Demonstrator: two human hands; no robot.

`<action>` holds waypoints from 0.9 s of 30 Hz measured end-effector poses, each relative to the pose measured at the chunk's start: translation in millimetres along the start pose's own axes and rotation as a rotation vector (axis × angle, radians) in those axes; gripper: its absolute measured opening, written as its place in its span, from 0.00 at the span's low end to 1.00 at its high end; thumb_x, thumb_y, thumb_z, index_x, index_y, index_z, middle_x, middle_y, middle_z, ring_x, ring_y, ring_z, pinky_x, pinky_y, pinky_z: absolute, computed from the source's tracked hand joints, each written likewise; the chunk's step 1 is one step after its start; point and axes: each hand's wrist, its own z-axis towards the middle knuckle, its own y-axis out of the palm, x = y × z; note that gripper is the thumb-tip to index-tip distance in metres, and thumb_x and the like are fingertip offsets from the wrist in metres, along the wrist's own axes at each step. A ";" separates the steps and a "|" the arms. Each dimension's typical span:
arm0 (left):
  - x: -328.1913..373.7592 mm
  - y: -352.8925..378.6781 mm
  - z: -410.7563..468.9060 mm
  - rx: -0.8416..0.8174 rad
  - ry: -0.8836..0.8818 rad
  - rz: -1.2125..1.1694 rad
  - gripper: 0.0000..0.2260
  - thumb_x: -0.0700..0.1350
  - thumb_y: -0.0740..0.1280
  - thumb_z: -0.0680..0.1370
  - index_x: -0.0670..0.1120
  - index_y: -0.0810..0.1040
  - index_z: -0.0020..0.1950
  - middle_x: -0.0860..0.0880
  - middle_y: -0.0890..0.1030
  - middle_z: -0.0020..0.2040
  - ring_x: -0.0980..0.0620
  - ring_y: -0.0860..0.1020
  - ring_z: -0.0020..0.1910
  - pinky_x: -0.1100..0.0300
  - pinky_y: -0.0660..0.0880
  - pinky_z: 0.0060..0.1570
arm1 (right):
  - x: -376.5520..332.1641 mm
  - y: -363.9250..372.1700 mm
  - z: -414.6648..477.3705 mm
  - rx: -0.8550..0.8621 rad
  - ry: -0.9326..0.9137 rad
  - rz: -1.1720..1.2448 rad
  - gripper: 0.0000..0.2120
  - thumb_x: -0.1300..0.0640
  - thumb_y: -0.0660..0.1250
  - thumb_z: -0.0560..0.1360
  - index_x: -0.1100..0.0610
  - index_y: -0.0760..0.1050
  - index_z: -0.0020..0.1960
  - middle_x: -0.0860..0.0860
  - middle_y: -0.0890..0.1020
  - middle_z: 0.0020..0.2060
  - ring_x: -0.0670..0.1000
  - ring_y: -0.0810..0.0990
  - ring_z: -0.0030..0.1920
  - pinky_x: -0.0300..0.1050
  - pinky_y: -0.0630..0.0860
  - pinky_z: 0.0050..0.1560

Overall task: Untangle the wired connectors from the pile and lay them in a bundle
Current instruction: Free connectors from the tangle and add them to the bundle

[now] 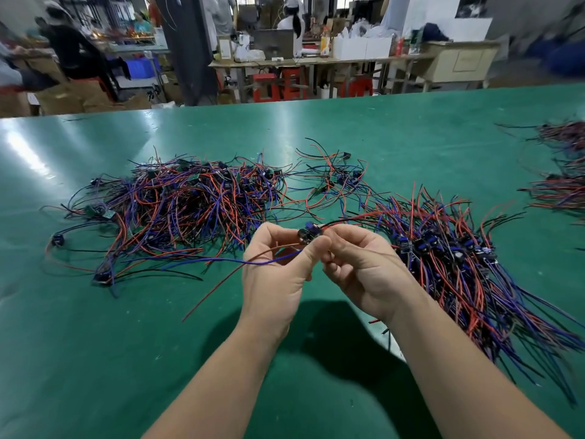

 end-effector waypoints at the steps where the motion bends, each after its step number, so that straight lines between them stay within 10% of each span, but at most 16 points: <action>1: -1.6 -0.3 -0.5 0.020 0.019 0.013 0.15 0.49 0.76 0.62 0.47 0.72 0.39 0.53 0.79 0.30 0.59 0.71 0.24 0.67 0.70 0.26 | 0.5 1.4 0.1 -0.004 0.001 0.016 0.04 0.62 0.69 0.62 0.57 0.82 0.30 0.50 0.79 0.25 0.43 0.76 0.25 0.32 0.73 0.26; 13: -5.4 -2.0 -5.5 -0.200 0.240 0.456 0.10 0.40 0.71 0.70 0.54 0.82 0.47 0.59 0.81 0.36 0.60 0.76 0.30 0.70 0.70 0.33 | -16.0 -13.8 8.8 0.211 -0.030 -0.001 0.06 0.62 0.69 0.66 0.63 0.76 0.42 0.49 0.78 0.24 0.41 0.71 0.21 0.30 0.68 0.20; 18: -2.8 4.1 -6.8 -0.170 -0.300 0.042 0.09 0.44 0.75 0.69 0.43 0.81 0.46 0.46 0.85 0.37 0.52 0.83 0.33 0.63 0.78 0.33 | -15.4 -26.3 8.0 0.104 0.062 -0.258 0.05 0.60 0.70 0.64 0.62 0.78 0.37 0.52 0.79 0.27 0.43 0.73 0.23 0.30 0.71 0.25; 27: -1.0 -6.6 -3.0 -0.536 -0.714 0.223 0.04 0.36 0.74 0.70 0.43 0.83 0.37 0.44 0.83 0.34 0.53 0.81 0.29 0.63 0.78 0.31 | -23.5 -42.1 13.9 0.456 -0.232 -0.521 0.12 0.61 0.70 0.74 0.61 0.76 0.32 0.51 0.77 0.23 0.43 0.72 0.20 0.33 0.66 0.20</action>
